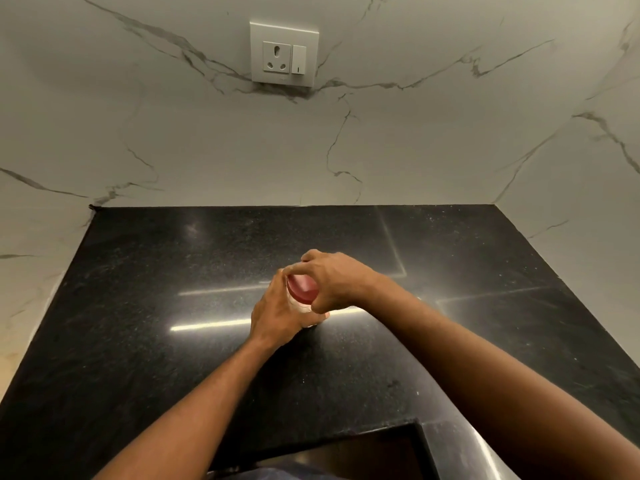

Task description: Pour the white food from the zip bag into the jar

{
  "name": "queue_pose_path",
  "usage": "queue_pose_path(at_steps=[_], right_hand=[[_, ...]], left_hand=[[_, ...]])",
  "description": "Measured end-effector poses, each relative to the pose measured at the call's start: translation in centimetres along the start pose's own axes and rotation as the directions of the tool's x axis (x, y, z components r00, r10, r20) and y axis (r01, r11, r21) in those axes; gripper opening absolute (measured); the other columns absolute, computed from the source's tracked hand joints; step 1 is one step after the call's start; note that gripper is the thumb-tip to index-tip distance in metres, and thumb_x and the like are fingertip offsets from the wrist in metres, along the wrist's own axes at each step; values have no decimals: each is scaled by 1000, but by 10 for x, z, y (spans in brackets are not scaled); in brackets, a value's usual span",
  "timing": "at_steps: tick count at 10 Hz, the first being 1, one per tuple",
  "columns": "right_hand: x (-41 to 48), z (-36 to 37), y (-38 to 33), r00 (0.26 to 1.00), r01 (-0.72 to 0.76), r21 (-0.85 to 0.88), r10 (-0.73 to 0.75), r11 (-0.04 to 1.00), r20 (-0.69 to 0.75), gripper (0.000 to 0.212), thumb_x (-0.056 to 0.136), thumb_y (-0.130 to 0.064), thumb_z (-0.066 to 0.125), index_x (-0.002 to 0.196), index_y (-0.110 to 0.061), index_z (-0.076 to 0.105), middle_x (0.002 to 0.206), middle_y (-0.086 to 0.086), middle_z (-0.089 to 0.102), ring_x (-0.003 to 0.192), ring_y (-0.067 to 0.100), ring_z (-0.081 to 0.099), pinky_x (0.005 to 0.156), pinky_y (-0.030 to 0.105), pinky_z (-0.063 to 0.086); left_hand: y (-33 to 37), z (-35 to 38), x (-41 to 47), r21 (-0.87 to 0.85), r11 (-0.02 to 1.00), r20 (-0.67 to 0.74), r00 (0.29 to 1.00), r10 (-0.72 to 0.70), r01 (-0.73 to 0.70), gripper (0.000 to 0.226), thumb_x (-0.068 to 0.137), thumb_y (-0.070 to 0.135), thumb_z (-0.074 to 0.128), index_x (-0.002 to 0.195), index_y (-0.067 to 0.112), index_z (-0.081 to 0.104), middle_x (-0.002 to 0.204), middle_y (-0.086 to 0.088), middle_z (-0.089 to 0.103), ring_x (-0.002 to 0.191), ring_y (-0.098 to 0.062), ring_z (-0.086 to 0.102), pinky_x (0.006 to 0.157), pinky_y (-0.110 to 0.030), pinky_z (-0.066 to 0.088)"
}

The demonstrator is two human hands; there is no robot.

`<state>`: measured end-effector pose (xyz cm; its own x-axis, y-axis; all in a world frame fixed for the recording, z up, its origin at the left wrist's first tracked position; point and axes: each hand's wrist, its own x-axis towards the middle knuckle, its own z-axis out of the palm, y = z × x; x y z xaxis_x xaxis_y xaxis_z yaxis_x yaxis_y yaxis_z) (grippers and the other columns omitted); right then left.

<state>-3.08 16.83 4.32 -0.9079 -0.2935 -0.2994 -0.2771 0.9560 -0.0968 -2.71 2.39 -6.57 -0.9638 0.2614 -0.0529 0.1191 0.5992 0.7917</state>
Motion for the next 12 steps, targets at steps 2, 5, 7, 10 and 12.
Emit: queue_pose_path(at_steps=[2, 5, 7, 10, 12], right_hand=[[6, -12, 1, 998, 27, -19, -28, 999, -60, 82, 66, -42, 87, 142, -35, 58, 119, -2, 70, 90, 11, 51, 72, 27, 40], [2, 16, 16, 964, -87, 53, 97, 995, -246, 98, 73, -73, 70, 155, -28, 41, 133, -1, 59, 111, 21, 62, 76, 31, 44], [50, -8, 8, 912, -52, 160, 113, 986, -394, 100, 77, -72, 68, 157, -20, 38, 141, 3, 53, 118, 23, 61, 86, 35, 52], [103, 2, -5, 928, -76, 134, 119, 988, -352, 100, 80, -70, 66, 157, -14, 35, 144, 8, 50, 122, 28, 60, 90, 41, 55], [100, 10, -8, 932, -97, 156, 144, 983, -333, 110, 84, -71, 65, 161, -7, 20, 153, 13, 41, 128, 32, 57, 94, 43, 55]], left_hand=[[-2, 3, -2, 6, 1000, -25, 1000, -2, 2, 110, 48, 80, 82, 138, 47, 29, 130, 12, 61, 119, -19, 64, 106, -53, 51], [-11, -18, 16, -106, 990, 40, 995, 96, -91, 99, 51, 62, 95, 135, 45, 45, 122, 14, 67, 108, -15, 66, 86, -38, 58], [-11, -58, 65, -185, 971, -7, 989, 150, -149, 111, 55, 61, 94, 148, 33, 39, 130, 9, 55, 117, -15, 58, 94, -26, 48], [-29, -76, 92, -161, 987, -5, 1000, 4, -5, 109, 59, 39, 102, 150, 28, 42, 134, 2, 59, 121, -18, 57, 97, -30, 49], [-24, -82, 76, -125, 992, 33, 999, -17, 21, 119, 63, 30, 100, 160, 21, 32, 155, -6, 49, 140, -25, 48, 118, -45, 43]])
